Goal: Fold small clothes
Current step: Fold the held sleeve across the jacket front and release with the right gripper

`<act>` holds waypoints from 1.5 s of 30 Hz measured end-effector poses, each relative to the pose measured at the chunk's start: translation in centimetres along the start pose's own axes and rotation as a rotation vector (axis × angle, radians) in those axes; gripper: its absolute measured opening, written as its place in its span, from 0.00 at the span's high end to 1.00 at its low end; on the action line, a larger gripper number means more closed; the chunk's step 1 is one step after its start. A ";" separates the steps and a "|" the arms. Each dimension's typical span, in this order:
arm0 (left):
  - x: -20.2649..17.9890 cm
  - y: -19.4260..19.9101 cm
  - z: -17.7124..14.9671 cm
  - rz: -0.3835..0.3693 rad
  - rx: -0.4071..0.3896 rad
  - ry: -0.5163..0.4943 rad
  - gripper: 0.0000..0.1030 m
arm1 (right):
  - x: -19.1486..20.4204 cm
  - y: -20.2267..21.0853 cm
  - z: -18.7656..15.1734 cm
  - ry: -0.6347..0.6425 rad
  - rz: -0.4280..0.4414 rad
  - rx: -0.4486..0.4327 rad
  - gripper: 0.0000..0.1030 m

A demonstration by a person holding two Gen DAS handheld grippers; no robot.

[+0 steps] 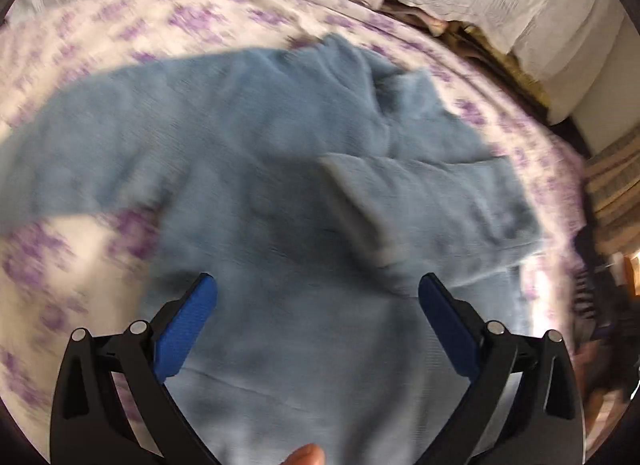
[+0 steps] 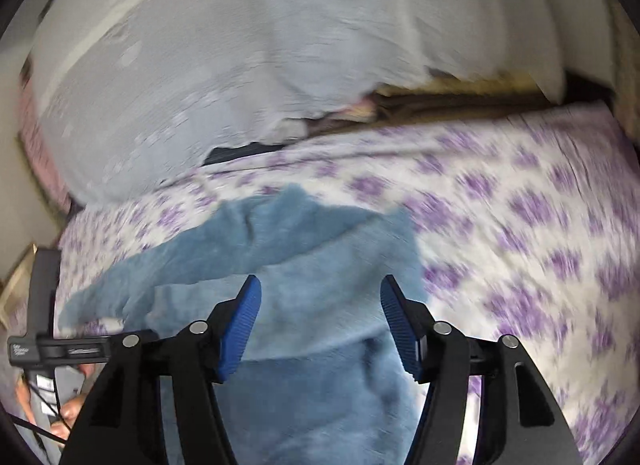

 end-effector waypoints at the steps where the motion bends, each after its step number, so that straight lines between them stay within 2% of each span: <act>1: -0.6 0.0 0.3 -0.018 -0.003 0.013 0.05 | -0.5 -0.2 -0.1 -0.027 0.011 0.017 0.45; 3: -1.6 0.2 0.7 -0.043 -0.021 0.019 0.05 | -1.0 -0.4 0.0 -0.052 0.031 0.037 0.47; 5: -2.4 0.2 1.0 -0.069 -0.026 0.034 0.05 | -1.1 0.0 0.4 -0.045 0.037 0.017 0.47; 7: -3.0 -0.8 1.2 -0.109 0.010 0.049 0.06 | -1.0 0.3 0.6 -0.045 0.045 0.008 0.47; 9: -3.0 -1.8 1.4 -0.123 0.041 0.077 0.32 | -1.2 0.5 0.9 -0.055 0.053 0.005 0.47; 10: -3.0 -2.1 1.3 -0.127 0.058 0.083 0.51 | -1.4 0.7 0.9 -0.057 0.052 0.002 0.47; 11: -3.2 -2.7 1.2 -0.136 0.085 0.085 0.64 | -1.5 0.8 0.9 -0.059 0.050 -0.001 0.47; 12: -3.3 -3.1 1.1 -0.134 0.100 0.082 0.70 | -1.7 0.8 1.1 -0.060 0.049 -0.003 0.47; 13: -3.4 -3.5 1.1 -0.129 0.112 0.069 0.81 | -1.9 0.8 1.2 -0.063 0.047 -0.005 0.47; 14: -3.4 -3.5 1.2 -0.121 0.110 0.057 0.89 | -2.1 0.8 1.2 -0.065 0.042 -0.006 0.47; 16: -3.3 -2.7 2.2 -0.099 0.072 0.037 0.91 | -2.5 0.7 1.5 -0.068 0.027 -0.012 0.47; 18: -2.8 -0.6 4.0 -0.036 -0.014 -0.007 0.91 | -2.9 0.5 1.9 -0.073 0.005 -0.019 0.47; 19: -2.5 1.0 5.3 0.032 -0.077 -0.047 0.91 | -3.1 0.3 2.3 -0.077 -0.008 -0.022 0.48; 22: -1.4 4.2 7.3 0.225 -0.198 -0.139 0.91 | -3.1 -0.7 3.5 -0.092 -0.021 -0.012 0.51; 24: -0.8 4.0 7.3 0.264 -0.199 -0.157 0.88 | -2.6 -1.9 4.0 -0.075 -0.034 0.006 0.54; 25: 0.0 3.4 7.1 0.311 -0.190 -0.162 0.82 | -2.2 -2.6 4.0 -0.062 -0.044 0.019 0.58; 28: 3.7 1.9 6.1 0.493 -0.184 -0.137 0.48 | -0.7 -4.6 3.4 -0.028 -0.048 0.063 0.66; 29: 4.6 1.2 5.8 0.515 -0.172 -0.120 0.43 | -0.2 -5.5 2.8 -0.006 -0.055 0.088 0.68; 31: 6.8 -1.0 4.6 0.497 -0.102 -0.067 0.43 | -0.1 -7.7 0.9 0.040 -0.094 0.159 0.72; 33: 8.0 -2.0 3.8 0.454 -0.065 -0.033 0.38 | -1.8 -10.4 -1.5 0.052 -0.171 0.247 0.77; 34: 8.5 -2.0 3.8 0.449 -0.063 -0.016 0.32 | -2.3 -10.9 -2.0 0.049 -0.180 0.253 0.80; 35: 8.5 -1.7 3.8 0.449 -0.067 -0.006 0.28 | -2.4 -10.9 -2.0 0.050 -0.165 0.233 0.81; 37: 8.6 -1.0 3.7 0.435 -0.080 0.011 0.27 | -2.1 -10.1 -1.4 0.041 -0.164 0.226 0.81; 41: 7.8 1.1 4.8 0.424 -0.145 0.012 0.27 | 0.5 -9.0 1.2 0.089 -0.137 0.151 0.78; 43: 6.9 1.6 5.8 0.423 -0.175 -0.013 0.27 | 1.2 -9.8 2.1 0.112 -0.154 0.142 0.78; 45: 6.2 2.1 6.6 0.443 -0.206 -0.044 0.24 | 1.6 -12.1 2.1 0.116 -0.166 0.180 0.78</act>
Point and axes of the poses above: each gripper's, at about its wrist camera, not at the fingertips, and y roughly against the way its jaws point, x to its left, z to its top, the point moved 10 cm from there along -y, roughly the way its jaws point, and after that the axes turned 14 degrees about -y, right-handed, at the moved point
